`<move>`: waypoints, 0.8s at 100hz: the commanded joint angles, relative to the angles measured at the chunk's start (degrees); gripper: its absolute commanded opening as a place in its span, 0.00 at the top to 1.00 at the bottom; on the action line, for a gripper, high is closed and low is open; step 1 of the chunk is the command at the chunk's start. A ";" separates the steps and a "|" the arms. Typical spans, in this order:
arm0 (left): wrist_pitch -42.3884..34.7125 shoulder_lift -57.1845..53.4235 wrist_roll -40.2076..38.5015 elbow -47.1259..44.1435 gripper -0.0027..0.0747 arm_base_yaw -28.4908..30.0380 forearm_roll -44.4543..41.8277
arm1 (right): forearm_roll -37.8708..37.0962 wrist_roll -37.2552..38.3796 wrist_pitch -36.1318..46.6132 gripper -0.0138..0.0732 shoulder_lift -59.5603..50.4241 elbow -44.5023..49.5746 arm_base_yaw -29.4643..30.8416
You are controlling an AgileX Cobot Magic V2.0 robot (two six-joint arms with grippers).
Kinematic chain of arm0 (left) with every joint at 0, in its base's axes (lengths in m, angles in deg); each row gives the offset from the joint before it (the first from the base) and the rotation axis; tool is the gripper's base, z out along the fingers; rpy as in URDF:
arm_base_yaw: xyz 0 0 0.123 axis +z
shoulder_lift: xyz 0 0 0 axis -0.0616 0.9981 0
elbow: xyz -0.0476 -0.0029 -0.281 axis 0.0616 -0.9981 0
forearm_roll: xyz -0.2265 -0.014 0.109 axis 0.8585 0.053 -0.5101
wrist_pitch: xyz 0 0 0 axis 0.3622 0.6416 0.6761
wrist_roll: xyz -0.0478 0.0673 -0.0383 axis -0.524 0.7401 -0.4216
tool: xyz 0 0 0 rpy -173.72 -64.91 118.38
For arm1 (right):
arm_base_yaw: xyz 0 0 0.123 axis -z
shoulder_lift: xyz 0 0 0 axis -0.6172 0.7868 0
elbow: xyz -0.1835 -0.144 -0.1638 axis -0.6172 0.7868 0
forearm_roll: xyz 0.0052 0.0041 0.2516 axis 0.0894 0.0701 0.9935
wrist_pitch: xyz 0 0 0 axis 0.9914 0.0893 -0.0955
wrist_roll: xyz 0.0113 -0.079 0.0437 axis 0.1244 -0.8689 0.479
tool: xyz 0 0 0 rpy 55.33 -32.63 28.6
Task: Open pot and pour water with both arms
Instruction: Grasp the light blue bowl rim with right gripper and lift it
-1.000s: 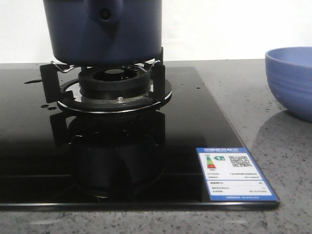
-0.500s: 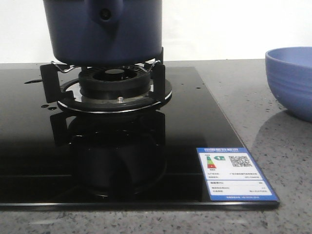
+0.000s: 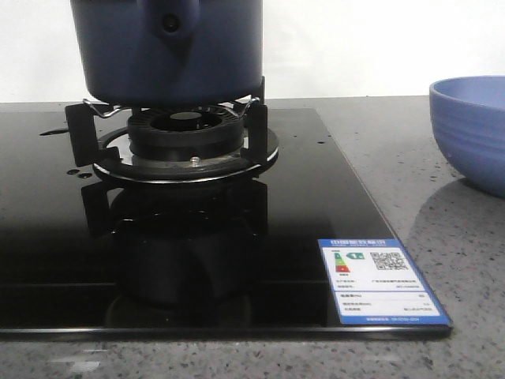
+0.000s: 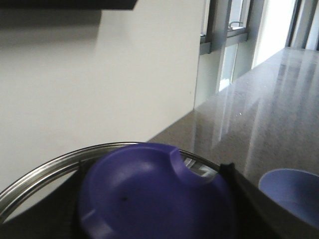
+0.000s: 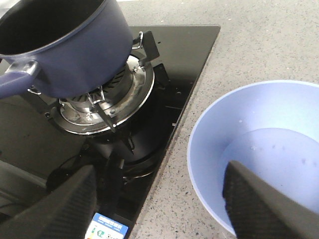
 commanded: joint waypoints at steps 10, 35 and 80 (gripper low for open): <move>2.28 -8.89 -7.06 2.11 0.72 7.22 -1.76 | 2.11 -0.75 3.66 0.29 0.20 -2.03 -0.01; -2.30 -17.68 -13.13 -1.93 0.63 13.58 -7.20 | 2.11 -0.75 8.41 0.29 0.50 -2.03 -0.01; -24.73 -27.32 -12.33 -18.08 0.58 13.58 -3.82 | 3.58 -0.63 10.99 0.29 3.52 -2.51 -0.01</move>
